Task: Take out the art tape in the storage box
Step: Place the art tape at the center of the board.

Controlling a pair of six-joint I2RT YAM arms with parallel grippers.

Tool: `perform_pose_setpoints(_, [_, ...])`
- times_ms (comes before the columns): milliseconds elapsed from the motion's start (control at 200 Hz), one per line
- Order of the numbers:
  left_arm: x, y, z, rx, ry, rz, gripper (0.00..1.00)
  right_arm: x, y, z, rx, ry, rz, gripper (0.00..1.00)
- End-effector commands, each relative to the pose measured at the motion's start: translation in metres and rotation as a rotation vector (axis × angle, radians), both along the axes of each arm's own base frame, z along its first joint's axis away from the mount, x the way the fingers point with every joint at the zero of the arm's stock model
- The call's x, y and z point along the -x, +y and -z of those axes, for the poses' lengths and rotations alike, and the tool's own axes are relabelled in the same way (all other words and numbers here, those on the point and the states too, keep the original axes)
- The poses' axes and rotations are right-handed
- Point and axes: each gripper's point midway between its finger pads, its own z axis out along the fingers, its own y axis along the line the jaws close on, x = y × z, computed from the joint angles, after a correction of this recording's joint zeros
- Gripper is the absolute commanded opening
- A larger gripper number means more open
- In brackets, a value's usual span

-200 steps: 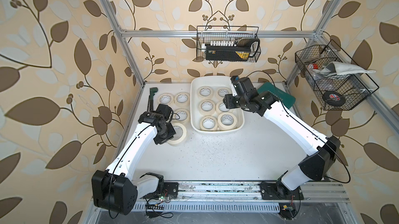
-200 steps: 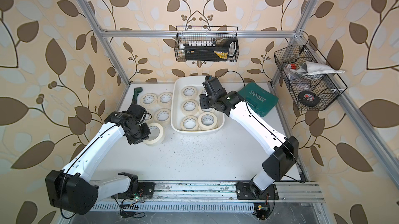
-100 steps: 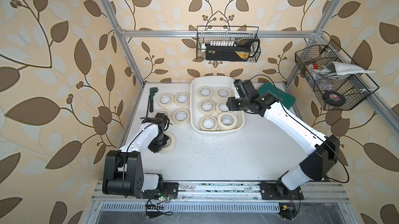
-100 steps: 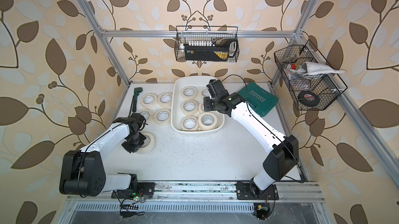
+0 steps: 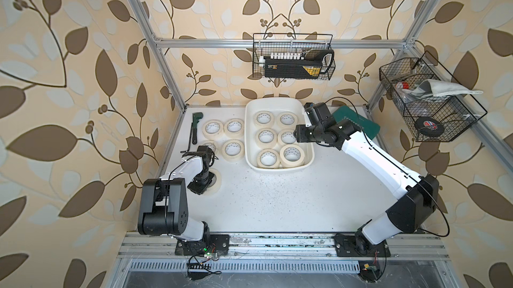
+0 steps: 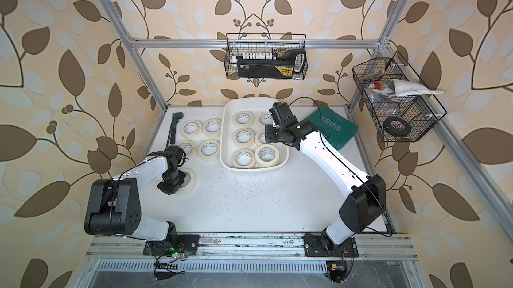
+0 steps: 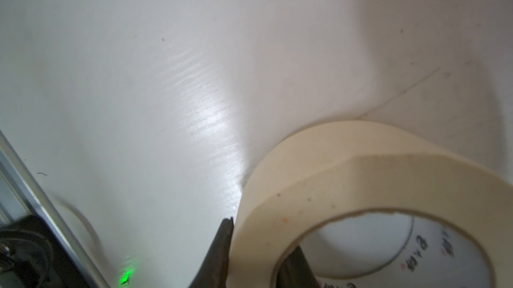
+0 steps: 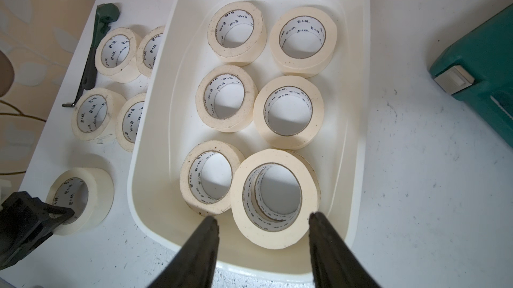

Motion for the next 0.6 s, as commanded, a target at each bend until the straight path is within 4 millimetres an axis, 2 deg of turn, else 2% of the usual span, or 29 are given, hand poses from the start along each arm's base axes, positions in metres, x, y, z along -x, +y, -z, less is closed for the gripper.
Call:
perform_pose_setpoints(0, [0.003,0.015,-0.002,-0.063,-0.017,-0.058,0.08,0.002,-0.001,0.002,-0.014,0.008,0.002,0.54])
perform_pose_setpoints(45, [0.002,0.018,-0.003,-0.075,-0.018,-0.065,0.14,0.002,-0.001,0.003,-0.012,0.011,0.003,0.54])
perform_pose_setpoints(275, [0.000,0.029,-0.004,-0.112,-0.005,-0.124,0.26,0.001,-0.002,0.007,-0.009,0.020,0.008,0.54])
perform_pose_setpoints(395, [-0.004,0.032,-0.007,-0.126,-0.002,-0.140,0.36,0.001,-0.004,0.007,-0.012,0.022,0.013,0.54])
perform_pose_setpoints(595, [-0.010,0.031,-0.017,-0.118,-0.044,-0.147,0.63,0.001,-0.006,0.004,-0.020,0.019,0.015,0.54])
